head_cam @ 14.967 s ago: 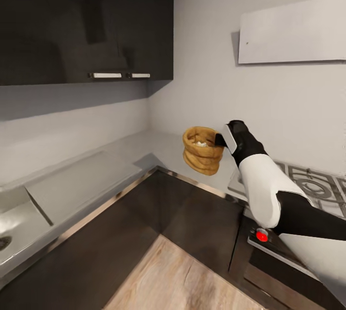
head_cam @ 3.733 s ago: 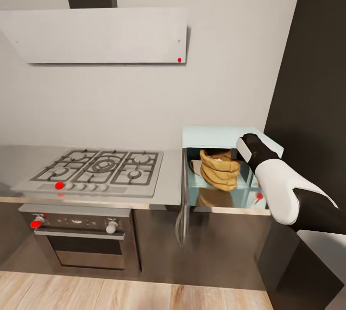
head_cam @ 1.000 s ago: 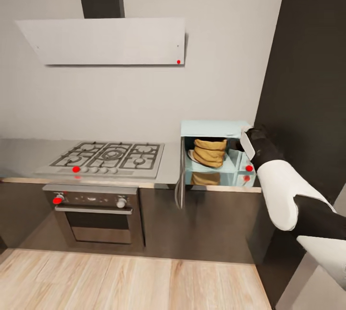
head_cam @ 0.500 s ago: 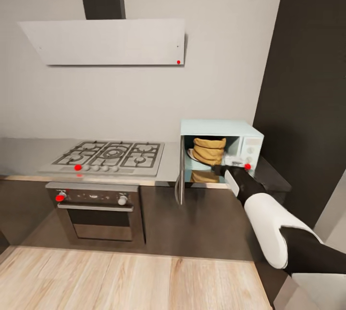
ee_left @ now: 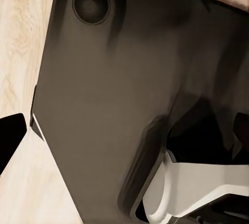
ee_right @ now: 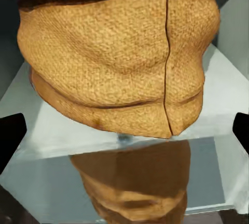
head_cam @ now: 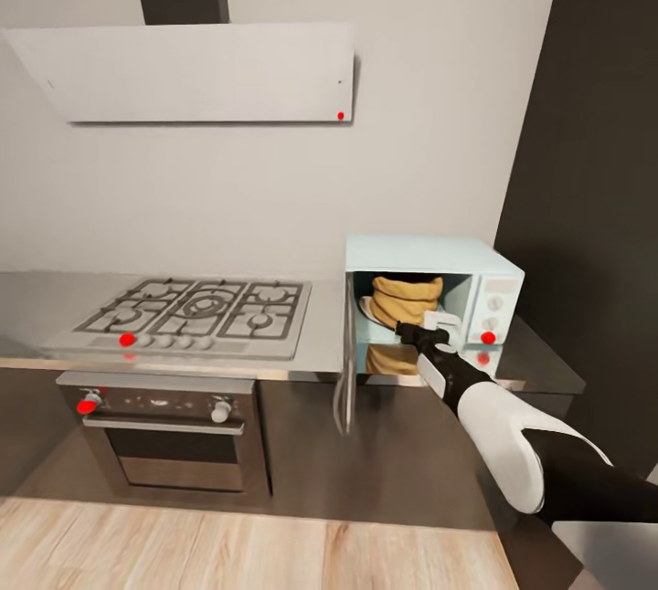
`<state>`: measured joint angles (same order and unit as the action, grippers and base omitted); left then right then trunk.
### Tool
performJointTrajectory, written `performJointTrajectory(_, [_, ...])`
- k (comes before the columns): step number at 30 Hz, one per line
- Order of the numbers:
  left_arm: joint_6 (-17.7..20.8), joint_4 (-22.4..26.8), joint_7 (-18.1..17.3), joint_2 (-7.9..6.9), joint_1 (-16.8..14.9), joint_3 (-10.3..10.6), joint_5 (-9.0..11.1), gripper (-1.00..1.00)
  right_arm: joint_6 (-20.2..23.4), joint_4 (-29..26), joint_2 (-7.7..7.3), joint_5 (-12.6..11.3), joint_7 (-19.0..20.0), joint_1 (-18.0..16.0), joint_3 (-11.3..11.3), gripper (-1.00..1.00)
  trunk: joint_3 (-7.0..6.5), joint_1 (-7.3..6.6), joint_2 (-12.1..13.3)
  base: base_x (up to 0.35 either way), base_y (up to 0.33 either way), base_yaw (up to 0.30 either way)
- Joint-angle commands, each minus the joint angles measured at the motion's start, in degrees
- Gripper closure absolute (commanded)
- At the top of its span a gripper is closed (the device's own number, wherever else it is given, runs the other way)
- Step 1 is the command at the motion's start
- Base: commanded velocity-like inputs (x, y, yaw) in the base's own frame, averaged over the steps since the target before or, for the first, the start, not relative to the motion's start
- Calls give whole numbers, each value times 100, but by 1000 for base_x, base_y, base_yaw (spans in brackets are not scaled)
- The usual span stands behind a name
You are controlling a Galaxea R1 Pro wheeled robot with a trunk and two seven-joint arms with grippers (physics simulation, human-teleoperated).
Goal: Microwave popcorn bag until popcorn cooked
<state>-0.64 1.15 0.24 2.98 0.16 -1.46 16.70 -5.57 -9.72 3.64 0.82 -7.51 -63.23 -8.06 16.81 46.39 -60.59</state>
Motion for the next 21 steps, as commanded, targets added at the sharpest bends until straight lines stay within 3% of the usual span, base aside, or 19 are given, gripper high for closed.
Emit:
performJointTrajectory(1, [-7,8,3,1,2,-12,15,-100,-64,8,-6,2,-4,-5,-37,-100,6,4,-3,322,0,0])
performJointTrajectory(18, [-7,8,3,-2,2,-15,27,-100,-103,107,-39,5,-13,-5,-37,-100,6,4,-3,321,0,0])
performJointTrajectory(21, [-10,8,6,0,2,-19,27,-100,-99,122,-39,5,-5,-5,-38,-100,6,4,-3,140,0,0])
